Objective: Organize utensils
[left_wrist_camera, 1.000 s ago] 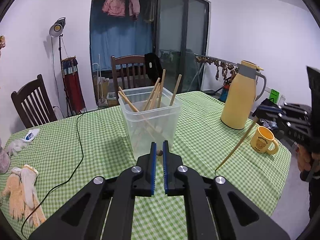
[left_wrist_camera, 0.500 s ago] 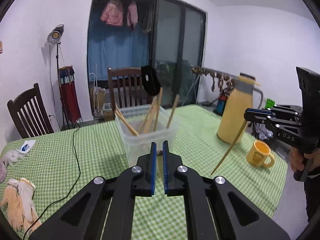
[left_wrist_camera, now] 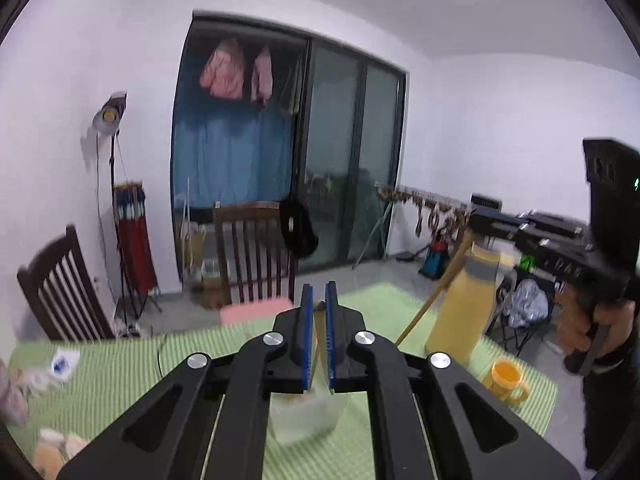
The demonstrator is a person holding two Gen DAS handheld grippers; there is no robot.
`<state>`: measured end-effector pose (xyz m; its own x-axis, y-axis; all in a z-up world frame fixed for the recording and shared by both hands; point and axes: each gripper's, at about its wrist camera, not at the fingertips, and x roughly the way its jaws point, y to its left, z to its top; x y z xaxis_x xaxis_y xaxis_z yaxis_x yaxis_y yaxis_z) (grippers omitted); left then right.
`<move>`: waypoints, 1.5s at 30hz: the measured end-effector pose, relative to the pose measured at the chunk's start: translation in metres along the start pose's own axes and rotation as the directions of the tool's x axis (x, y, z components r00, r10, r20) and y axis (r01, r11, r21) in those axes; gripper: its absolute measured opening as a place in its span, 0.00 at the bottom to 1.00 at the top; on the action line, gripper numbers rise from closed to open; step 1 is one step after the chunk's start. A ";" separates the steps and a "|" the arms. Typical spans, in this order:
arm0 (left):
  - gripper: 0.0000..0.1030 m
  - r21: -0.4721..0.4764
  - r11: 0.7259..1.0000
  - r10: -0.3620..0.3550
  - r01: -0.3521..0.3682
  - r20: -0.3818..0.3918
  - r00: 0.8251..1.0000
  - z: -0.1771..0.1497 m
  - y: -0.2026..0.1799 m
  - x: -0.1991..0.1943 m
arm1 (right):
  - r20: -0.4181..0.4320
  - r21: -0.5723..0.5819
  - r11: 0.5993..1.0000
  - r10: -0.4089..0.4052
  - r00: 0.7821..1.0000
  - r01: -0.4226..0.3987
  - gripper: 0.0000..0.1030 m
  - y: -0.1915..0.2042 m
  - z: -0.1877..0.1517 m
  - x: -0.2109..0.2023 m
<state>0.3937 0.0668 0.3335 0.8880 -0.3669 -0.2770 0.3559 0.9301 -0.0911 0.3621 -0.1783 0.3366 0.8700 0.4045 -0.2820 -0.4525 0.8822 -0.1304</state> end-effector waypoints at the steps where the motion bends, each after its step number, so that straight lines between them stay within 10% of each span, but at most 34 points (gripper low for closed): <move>1: 0.02 -0.012 1.000 -0.002 0.002 0.019 1.000 0.014 0.004 -0.001 | 0.013 0.006 1.000 0.004 1.000 -0.004 0.06 -0.001 0.009 0.002; 7: 0.03 -0.112 0.994 0.017 -0.010 0.063 0.998 0.038 0.035 0.023 | 0.035 0.090 0.996 0.009 0.999 -0.012 0.06 -0.008 0.036 0.055; 17: 0.03 -0.267 0.963 -0.011 -0.036 -0.172 0.985 -0.066 0.082 0.142 | -0.217 0.243 0.969 0.096 0.971 -0.041 0.06 0.000 -0.057 0.186; 27: 0.05 -0.311 0.950 -0.045 -0.035 -0.246 0.968 -0.126 0.091 0.191 | -0.360 0.248 0.969 0.066 0.931 0.026 0.13 0.000 -0.099 0.220; 30: 0.29 -0.261 0.965 -0.029 -0.040 -0.257 0.966 -0.123 0.088 0.190 | -0.362 0.221 0.973 0.024 0.932 0.061 0.56 -0.001 -0.099 0.215; 45: 0.85 0.010 0.985 0.170 -0.171 -0.131 0.977 -0.106 0.053 0.088 | -0.288 0.088 0.957 -0.241 0.927 0.276 0.74 -0.037 -0.095 0.115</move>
<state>0.4597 0.0852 0.2026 0.8899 -0.1976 -0.4112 0.2022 0.9788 -0.0327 0.4603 -0.1870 0.2190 0.8589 0.0928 -0.5037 -0.1753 0.9773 -0.1189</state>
